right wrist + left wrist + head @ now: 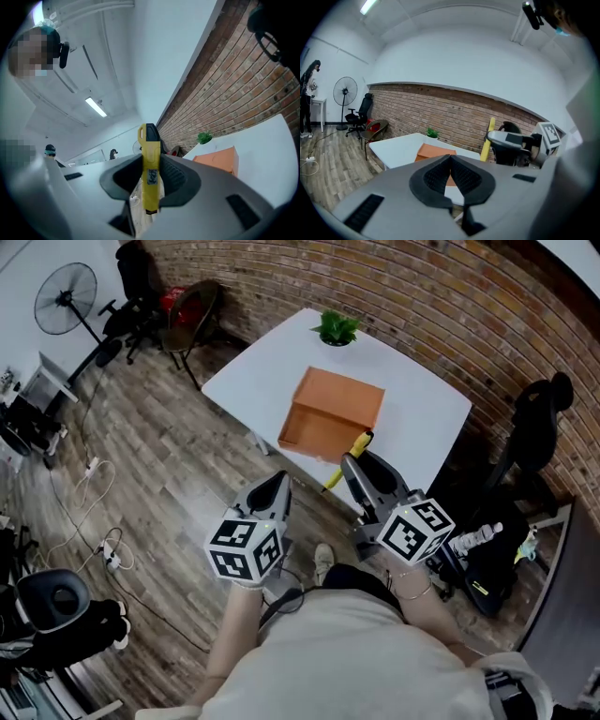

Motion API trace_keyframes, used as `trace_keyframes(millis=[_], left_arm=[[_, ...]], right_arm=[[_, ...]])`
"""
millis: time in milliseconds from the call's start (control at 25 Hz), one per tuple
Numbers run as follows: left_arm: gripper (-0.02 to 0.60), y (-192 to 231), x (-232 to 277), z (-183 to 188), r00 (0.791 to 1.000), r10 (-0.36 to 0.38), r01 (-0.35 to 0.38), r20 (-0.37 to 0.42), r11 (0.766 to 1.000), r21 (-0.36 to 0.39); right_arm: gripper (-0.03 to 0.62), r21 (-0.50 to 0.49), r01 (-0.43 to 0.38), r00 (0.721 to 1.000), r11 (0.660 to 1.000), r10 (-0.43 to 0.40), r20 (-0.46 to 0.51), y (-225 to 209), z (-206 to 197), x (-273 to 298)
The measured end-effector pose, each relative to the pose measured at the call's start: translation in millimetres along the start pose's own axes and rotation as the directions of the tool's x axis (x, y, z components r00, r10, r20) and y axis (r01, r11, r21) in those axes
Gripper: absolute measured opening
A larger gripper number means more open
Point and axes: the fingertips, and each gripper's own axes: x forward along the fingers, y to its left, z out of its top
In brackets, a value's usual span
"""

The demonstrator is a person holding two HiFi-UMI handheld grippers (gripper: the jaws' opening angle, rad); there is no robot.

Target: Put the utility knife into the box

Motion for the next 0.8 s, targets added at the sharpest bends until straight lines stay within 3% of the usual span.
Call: trace_keyframes(millis=[360, 800], left_arm=[[0.006, 33, 53, 20, 0.998, 0.067, -0.066, 0.011, 0.997, -0.035], [0.006, 45, 98, 21, 0.999, -0.014, 0.012, -0.038, 0.999, -0.047]], right_arm=[[0.11, -0.005, -0.031, 0.999, 1.0, 0.031, -0.012, -49, 28, 55], [0.11, 0.021, 0.056, 0.998, 0.998, -0.055, -0.023, -80, 16, 67]])
